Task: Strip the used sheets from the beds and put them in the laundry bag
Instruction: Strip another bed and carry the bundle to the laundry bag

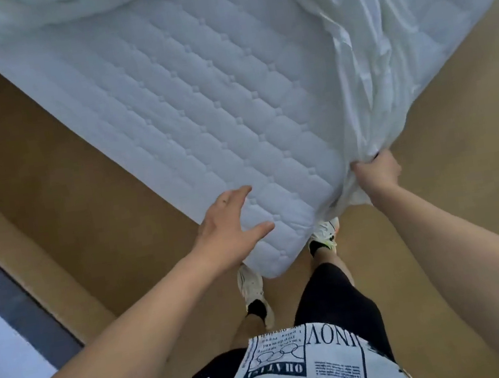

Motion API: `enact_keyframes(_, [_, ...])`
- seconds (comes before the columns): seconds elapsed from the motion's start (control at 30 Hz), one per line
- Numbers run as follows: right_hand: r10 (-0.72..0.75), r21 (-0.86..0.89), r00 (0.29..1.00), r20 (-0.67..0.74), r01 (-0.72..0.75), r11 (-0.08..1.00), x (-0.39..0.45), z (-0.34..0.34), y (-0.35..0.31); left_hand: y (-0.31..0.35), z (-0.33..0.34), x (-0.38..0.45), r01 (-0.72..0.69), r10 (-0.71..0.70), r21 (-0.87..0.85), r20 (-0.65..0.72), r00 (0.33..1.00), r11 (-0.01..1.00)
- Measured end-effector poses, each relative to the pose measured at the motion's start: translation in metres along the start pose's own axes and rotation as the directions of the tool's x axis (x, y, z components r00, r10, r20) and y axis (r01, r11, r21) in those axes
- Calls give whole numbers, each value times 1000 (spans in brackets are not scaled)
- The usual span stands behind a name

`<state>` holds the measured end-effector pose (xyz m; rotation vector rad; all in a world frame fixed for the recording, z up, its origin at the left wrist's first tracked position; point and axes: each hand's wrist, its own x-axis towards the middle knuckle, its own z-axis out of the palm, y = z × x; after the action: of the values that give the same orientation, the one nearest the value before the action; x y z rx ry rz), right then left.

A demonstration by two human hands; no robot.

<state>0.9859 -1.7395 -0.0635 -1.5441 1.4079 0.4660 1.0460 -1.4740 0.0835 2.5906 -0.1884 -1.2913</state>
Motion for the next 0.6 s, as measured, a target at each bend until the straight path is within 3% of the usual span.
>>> enact_keyframes(0.07, [15,60,1000,17,-16,998,-11,-3,-2,-3,1,-5,-1,2,-26,16,1000,1000])
enact_keyframes(0.2, [-39,246,970,238,-21,969,-73,-17,-19,-1,-1,-17,-51,57,-113,50,997,992])
enact_keyframes(0.33, [-232,314,846,480,82,946,-181,-13,-40,15,-11,-32,-199,247,-235,201,948,952])
enact_keyframes(0.4, [-316,301,819,478,185,935,-226,-3,-38,14,-22,-45,-267,373,-391,225,900,881])
enact_keyframes(0.47, [-380,324,829,410,256,911,-262,3,-33,3,-35,-62,-297,416,-479,163,895,826])
enact_keyframes(0.6, [-485,348,817,312,377,858,-321,3,-16,-34,-58,-115,-390,448,-440,33,893,809])
